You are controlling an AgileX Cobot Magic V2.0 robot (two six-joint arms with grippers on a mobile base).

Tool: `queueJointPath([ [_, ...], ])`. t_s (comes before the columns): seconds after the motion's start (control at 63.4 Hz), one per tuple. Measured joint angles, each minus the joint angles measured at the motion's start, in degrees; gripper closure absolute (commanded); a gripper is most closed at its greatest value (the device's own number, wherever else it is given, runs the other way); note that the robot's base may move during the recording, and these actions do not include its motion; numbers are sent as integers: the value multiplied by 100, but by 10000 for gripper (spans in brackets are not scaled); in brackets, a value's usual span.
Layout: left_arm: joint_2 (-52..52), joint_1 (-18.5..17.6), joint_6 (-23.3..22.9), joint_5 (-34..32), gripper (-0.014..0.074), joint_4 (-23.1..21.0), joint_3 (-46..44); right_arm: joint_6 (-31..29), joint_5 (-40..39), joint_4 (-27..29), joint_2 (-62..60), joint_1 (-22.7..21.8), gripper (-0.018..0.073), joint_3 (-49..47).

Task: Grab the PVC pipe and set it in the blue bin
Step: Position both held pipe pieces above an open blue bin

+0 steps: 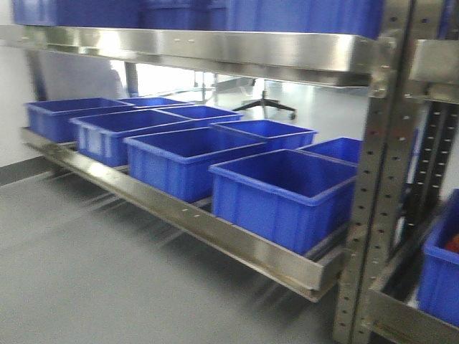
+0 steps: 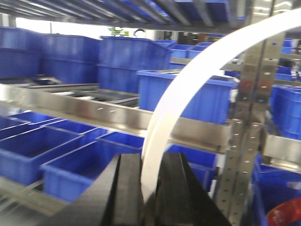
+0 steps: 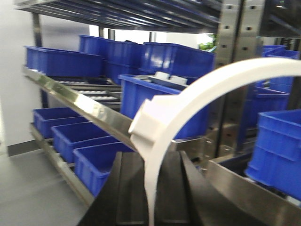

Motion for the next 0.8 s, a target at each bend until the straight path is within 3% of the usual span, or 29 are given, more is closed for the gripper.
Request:
queueJointPath([
  [0.804,0,0,0,0,707,0,0,0,0,0,0,0,720,0],
])
